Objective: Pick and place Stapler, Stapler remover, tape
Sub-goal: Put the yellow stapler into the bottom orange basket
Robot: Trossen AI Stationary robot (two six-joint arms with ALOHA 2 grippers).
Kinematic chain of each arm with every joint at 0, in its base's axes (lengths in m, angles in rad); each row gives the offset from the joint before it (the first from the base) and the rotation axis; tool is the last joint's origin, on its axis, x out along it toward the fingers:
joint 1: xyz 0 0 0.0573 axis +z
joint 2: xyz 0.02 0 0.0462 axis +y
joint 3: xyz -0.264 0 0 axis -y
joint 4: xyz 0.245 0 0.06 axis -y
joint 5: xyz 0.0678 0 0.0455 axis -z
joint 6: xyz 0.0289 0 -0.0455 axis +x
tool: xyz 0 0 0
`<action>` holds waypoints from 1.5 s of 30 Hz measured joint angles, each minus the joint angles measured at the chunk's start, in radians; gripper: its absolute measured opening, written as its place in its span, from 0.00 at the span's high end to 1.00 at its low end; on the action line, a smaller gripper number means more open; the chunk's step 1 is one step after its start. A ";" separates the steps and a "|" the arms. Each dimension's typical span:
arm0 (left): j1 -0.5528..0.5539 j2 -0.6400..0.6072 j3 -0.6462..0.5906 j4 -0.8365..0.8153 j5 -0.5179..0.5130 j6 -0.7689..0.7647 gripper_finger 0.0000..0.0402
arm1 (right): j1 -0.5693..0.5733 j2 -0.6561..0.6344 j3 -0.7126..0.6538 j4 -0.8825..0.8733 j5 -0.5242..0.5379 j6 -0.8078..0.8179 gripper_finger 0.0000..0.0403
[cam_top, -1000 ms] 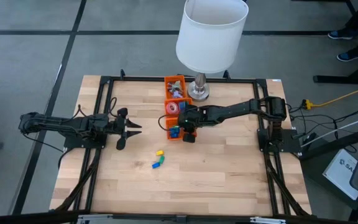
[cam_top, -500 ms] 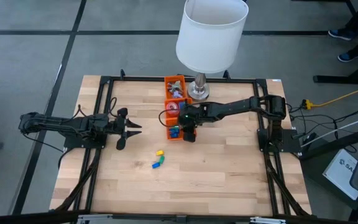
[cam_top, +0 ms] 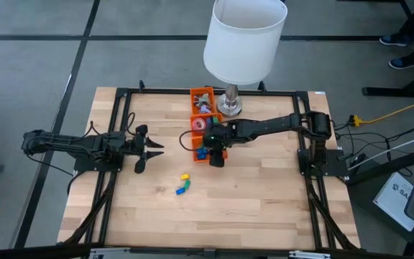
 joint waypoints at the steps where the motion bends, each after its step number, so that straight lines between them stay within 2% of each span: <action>1: 0.000 0.000 0.000 0.000 0.000 0.000 0.73 | 0.006 0.000 0.005 -0.004 0.000 -0.006 0.62; 12: 0.000 0.000 0.000 0.000 0.000 0.000 0.73 | 0.082 0.000 0.096 -0.058 0.006 -0.072 0.62; 29: 0.000 0.000 0.000 0.000 0.000 0.000 0.73 | 0.148 0.000 0.118 0.061 0.029 -0.229 0.62; 45: 0.000 0.000 0.000 0.000 0.000 0.000 0.73 | 0.187 0.015 0.118 0.174 0.029 -0.203 0.62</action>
